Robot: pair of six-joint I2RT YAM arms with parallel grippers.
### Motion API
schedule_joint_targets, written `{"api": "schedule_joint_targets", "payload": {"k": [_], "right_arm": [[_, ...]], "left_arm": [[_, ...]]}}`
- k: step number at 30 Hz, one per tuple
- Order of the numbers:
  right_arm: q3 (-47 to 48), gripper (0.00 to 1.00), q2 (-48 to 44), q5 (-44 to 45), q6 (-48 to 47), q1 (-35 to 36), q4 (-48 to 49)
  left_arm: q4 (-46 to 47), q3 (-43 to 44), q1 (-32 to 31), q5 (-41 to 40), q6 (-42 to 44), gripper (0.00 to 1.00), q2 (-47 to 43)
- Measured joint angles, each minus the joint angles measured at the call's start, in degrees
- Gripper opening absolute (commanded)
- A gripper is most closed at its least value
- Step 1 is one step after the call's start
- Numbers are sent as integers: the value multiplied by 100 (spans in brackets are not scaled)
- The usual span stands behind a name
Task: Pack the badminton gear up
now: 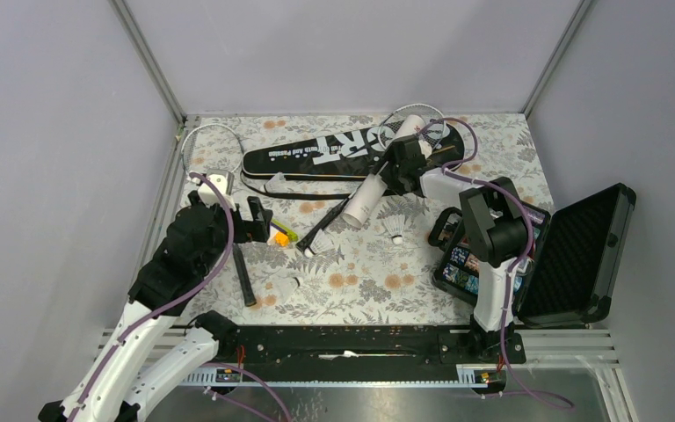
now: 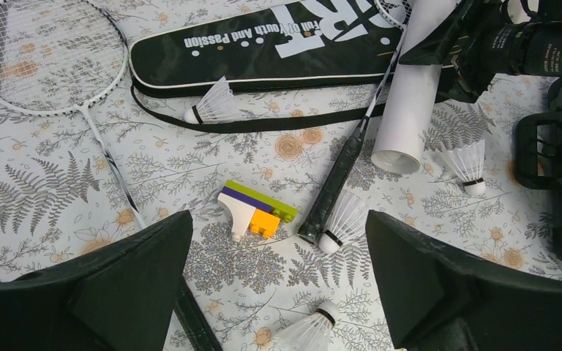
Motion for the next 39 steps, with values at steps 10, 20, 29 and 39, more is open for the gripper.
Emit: {"api": "schedule_joint_targets", "payload": {"k": [10, 20, 29, 39], "right_arm": [[-326, 49, -227, -120, -199, -2, 179], [-1169, 49, -1646, -811, -527, -26, 557], [-2483, 49, -3901, -1351, -826, 142, 874], [-3790, 47, -6144, -1134, -739, 1714, 713]], "left_arm": [[4, -2, 0, 13, 24, 94, 0], [-105, 136, 0, 317, -426, 92, 85], [-15, 796, 0, 1075, -1248, 99, 223], [791, 951, 0, 2291, -1919, 99, 828]]}}
